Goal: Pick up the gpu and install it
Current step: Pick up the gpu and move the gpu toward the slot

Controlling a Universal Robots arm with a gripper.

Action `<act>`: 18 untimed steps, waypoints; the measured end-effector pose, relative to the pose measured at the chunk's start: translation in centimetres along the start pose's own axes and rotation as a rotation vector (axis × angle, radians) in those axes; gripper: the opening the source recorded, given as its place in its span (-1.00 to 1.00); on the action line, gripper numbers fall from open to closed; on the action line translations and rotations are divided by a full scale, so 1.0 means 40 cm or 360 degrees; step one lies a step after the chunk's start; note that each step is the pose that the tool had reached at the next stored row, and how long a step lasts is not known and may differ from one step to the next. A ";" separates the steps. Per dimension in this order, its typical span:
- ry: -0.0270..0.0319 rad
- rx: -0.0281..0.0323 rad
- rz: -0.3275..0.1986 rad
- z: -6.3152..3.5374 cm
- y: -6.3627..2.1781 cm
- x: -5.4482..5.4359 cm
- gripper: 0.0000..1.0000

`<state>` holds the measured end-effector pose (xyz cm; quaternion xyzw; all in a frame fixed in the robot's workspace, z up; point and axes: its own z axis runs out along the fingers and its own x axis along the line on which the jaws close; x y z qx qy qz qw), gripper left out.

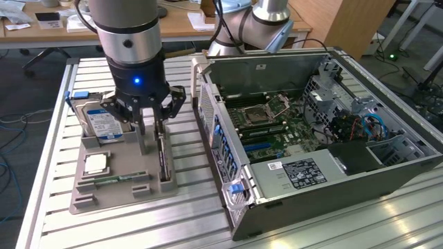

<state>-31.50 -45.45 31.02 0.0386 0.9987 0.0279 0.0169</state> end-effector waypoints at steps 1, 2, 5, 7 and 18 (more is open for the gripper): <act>-0.00001 -0.00001 0.0000 0.005 0.000 0.000 -0.17; 0.00000 0.00000 0.0000 0.009 0.000 0.000 -0.17; -0.00002 -0.00002 0.0000 0.020 -0.001 0.001 -0.17; -0.00001 0.00000 0.0000 0.026 -0.001 0.001 -0.17; -0.00003 -0.00003 0.0000 0.045 0.002 -0.013 -0.17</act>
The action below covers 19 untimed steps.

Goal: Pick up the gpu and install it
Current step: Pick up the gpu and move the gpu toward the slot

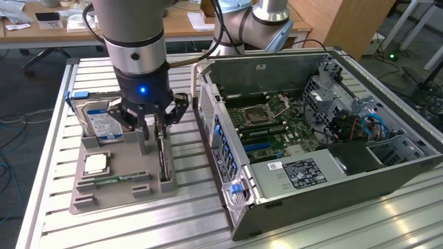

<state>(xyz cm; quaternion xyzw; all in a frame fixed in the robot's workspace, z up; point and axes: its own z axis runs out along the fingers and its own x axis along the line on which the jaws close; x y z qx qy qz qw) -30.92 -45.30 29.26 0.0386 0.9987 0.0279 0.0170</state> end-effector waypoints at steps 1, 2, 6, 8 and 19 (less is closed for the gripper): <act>0.00002 0.00002 0.0000 0.004 0.000 -0.001 -0.17; 0.00001 0.00001 0.0000 0.008 0.000 -0.002 -0.17; 0.00002 0.00002 0.0000 0.024 0.001 -0.006 -0.17; 0.00003 0.00003 0.0000 0.033 0.001 -0.006 -0.17; 0.00003 0.00002 0.0000 0.079 0.002 -0.009 -0.17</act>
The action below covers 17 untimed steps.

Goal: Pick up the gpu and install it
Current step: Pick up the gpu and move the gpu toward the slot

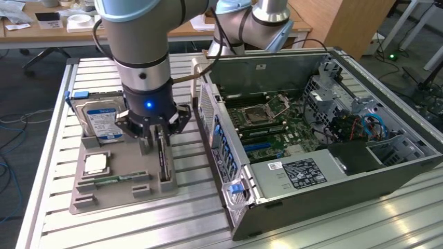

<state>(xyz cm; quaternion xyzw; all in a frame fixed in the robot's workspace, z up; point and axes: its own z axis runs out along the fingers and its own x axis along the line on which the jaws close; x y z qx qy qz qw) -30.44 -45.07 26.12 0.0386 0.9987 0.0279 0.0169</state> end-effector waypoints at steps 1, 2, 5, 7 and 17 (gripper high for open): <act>0.00000 0.00000 0.0000 0.004 0.000 0.000 -0.17; 0.00000 0.00001 0.0000 0.008 0.000 0.000 -0.17; -0.00001 -0.00001 0.0000 0.020 0.001 -0.001 -0.17; -0.00001 0.00000 0.0000 0.026 0.001 -0.001 -0.17; -0.00001 0.00000 0.0000 0.045 0.017 0.001 -0.17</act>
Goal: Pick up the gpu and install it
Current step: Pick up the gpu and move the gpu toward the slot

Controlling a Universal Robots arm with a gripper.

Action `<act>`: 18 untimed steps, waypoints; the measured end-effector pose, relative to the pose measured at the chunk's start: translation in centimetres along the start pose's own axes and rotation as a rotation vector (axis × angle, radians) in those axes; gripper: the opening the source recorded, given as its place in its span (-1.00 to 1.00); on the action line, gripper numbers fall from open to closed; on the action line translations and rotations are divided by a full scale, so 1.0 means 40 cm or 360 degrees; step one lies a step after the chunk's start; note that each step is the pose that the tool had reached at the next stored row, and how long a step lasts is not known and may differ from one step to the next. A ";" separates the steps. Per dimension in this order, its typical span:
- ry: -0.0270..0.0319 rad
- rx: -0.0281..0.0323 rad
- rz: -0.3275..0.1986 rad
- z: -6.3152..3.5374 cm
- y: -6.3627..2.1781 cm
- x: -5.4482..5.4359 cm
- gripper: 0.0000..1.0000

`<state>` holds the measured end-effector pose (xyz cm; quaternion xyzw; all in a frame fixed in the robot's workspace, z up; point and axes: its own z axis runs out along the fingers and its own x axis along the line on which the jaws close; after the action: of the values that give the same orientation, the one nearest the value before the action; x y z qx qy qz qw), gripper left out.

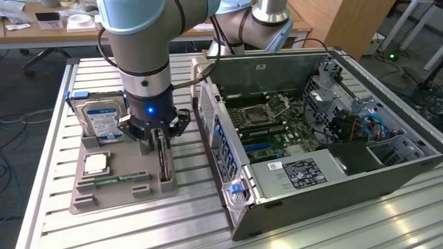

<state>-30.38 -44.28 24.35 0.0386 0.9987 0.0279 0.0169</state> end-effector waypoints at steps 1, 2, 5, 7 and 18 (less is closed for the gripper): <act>-0.00003 -0.00003 0.0000 0.003 0.002 0.000 -0.17; -0.00001 -0.00001 0.0000 0.005 0.003 0.000 -0.17; -0.00001 -0.00002 0.0000 0.014 0.005 0.001 -0.17; 0.00004 0.00005 0.0000 0.015 0.005 0.001 -0.17; -0.00001 0.00015 0.0000 0.023 0.000 0.000 -0.17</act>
<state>-30.35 -44.22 23.42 0.0386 0.9987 0.0274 0.0169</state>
